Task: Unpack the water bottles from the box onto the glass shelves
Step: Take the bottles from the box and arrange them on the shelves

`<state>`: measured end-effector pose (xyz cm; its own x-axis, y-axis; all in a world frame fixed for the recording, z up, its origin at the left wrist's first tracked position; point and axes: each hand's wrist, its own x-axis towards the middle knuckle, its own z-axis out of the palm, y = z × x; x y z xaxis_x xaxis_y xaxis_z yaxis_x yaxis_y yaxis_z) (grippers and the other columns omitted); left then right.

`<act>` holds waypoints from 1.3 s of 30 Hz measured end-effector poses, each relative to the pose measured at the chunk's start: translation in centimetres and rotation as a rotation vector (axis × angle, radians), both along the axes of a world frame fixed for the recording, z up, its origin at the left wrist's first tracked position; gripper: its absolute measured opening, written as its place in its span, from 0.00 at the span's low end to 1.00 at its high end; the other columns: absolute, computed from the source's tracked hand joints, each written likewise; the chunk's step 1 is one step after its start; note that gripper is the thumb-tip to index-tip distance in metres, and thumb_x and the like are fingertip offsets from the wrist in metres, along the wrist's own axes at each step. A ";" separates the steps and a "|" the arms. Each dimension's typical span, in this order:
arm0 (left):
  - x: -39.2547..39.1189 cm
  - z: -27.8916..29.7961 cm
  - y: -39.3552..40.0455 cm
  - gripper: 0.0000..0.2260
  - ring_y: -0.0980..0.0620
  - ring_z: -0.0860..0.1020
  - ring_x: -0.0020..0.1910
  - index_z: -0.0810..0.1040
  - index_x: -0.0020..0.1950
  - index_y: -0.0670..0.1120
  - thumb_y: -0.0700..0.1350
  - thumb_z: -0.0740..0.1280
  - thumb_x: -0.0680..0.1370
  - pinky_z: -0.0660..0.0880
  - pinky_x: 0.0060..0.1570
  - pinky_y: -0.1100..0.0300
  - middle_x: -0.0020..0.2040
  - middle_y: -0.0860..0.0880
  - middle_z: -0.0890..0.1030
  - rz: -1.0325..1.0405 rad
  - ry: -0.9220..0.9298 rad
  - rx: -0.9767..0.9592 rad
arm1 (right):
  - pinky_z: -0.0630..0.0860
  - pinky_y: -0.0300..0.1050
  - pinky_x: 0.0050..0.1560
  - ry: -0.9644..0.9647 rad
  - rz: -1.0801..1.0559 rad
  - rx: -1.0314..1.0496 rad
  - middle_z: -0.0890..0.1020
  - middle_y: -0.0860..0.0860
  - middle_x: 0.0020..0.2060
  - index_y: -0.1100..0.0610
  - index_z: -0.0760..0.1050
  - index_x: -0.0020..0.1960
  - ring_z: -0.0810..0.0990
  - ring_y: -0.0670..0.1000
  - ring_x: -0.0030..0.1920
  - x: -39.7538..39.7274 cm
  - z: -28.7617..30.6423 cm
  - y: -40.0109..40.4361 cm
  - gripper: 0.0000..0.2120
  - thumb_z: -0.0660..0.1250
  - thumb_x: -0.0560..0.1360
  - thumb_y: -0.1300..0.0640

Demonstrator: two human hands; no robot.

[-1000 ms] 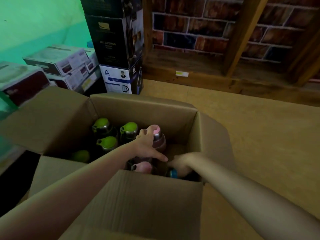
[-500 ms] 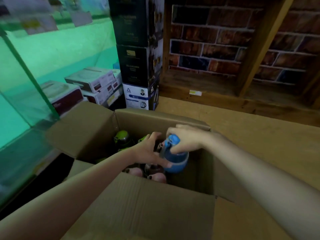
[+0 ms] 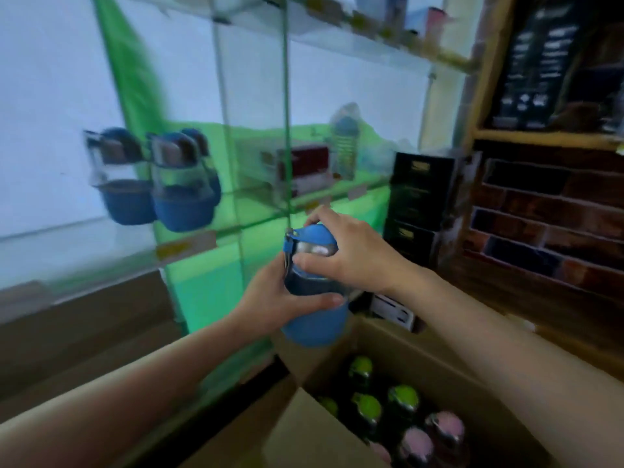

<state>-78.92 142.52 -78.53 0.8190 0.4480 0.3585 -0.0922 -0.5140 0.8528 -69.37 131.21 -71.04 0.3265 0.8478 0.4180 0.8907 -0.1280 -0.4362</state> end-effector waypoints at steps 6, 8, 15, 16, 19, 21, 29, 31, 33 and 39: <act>-10.0 8.0 7.4 0.31 0.55 0.81 0.54 0.77 0.58 0.52 0.59 0.77 0.58 0.77 0.58 0.50 0.52 0.52 0.84 0.283 -0.049 0.040 | 0.66 0.33 0.43 -0.016 0.329 0.106 0.74 0.46 0.52 0.54 0.68 0.65 0.72 0.45 0.51 -6.9 6.9 10.0 0.27 0.68 0.71 0.43; -13.0 9.8 9.5 0.31 0.56 0.82 0.53 0.77 0.57 0.54 0.61 0.77 0.57 0.78 0.56 0.49 0.51 0.53 0.84 0.395 -0.044 0.062 | 0.65 0.33 0.48 -0.019 0.422 0.129 0.74 0.47 0.56 0.54 0.65 0.68 0.71 0.44 0.54 -9.1 8.5 12.8 0.29 0.68 0.72 0.43; -19.4 11.7 18.2 0.34 0.53 0.80 0.53 0.76 0.57 0.54 0.60 0.78 0.54 0.77 0.56 0.50 0.52 0.53 0.83 0.688 -0.061 -0.020 | 0.62 0.47 0.68 -0.064 0.446 0.197 0.72 0.56 0.63 0.55 0.61 0.72 0.64 0.54 0.66 -13.6 10.3 22.0 0.26 0.62 0.77 0.47; -19.6 11.5 19.6 0.33 0.52 0.79 0.53 0.75 0.58 0.53 0.58 0.79 0.55 0.77 0.57 0.50 0.53 0.53 0.82 0.727 -0.071 -0.036 | 0.61 0.47 0.67 -0.068 0.434 0.194 0.71 0.56 0.62 0.55 0.61 0.72 0.63 0.54 0.67 -13.6 10.2 22.9 0.26 0.61 0.78 0.48; -19.5 10.5 23.4 0.30 0.47 0.78 0.55 0.73 0.60 0.51 0.53 0.80 0.62 0.75 0.58 0.49 0.55 0.50 0.80 0.809 -0.053 -0.045 | 0.60 0.45 0.65 -0.124 0.388 0.156 0.70 0.56 0.63 0.55 0.59 0.73 0.62 0.54 0.67 -13.1 9.7 24.8 0.27 0.63 0.77 0.51; -19.3 9.8 25.2 0.31 0.45 0.77 0.55 0.72 0.62 0.50 0.53 0.79 0.63 0.75 0.57 0.49 0.56 0.48 0.80 0.843 -0.033 -0.050 | 0.58 0.43 0.63 -0.179 0.351 0.147 0.68 0.55 0.64 0.56 0.59 0.72 0.61 0.54 0.67 -12.6 9.0 25.2 0.28 0.64 0.76 0.54; -17.9 8.4 27.7 0.37 0.45 0.76 0.56 0.69 0.62 0.51 0.61 0.77 0.58 0.75 0.56 0.48 0.58 0.47 0.78 0.892 0.005 -0.051 | 0.59 0.42 0.63 -0.251 0.342 0.144 0.68 0.54 0.64 0.57 0.61 0.71 0.62 0.53 0.65 -12.0 7.2 26.5 0.26 0.63 0.75 0.58; -18.0 8.4 27.5 0.35 0.44 0.75 0.58 0.67 0.63 0.50 0.57 0.79 0.62 0.74 0.56 0.49 0.60 0.46 0.76 0.905 0.025 -0.034 | 0.59 0.43 0.65 -0.248 0.358 0.145 0.67 0.54 0.66 0.57 0.59 0.72 0.62 0.53 0.67 -11.9 6.8 26.5 0.27 0.63 0.75 0.59; -18.1 8.7 27.0 0.41 0.42 0.72 0.62 0.64 0.66 0.49 0.58 0.79 0.60 0.73 0.59 0.47 0.61 0.44 0.72 0.964 0.050 0.033 | 0.59 0.43 0.66 -0.248 0.362 0.142 0.66 0.54 0.67 0.57 0.59 0.72 0.62 0.54 0.67 -11.9 6.6 26.3 0.28 0.63 0.75 0.58; -17.3 10.7 21.2 0.41 0.44 0.65 0.64 0.62 0.69 0.45 0.57 0.77 0.63 0.67 0.62 0.49 0.63 0.41 0.65 1.103 -0.156 0.412 | 0.58 0.40 0.61 -0.231 0.372 0.222 0.65 0.50 0.65 0.55 0.62 0.69 0.63 0.52 0.65 -10.7 5.7 23.8 0.26 0.66 0.73 0.57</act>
<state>-96.26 163.70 -67.85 -0.0021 0.7114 0.7028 0.4837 -0.6144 0.6233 -80.11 154.96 -65.30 -0.1039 0.7714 0.6278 0.9352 0.2907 -0.2025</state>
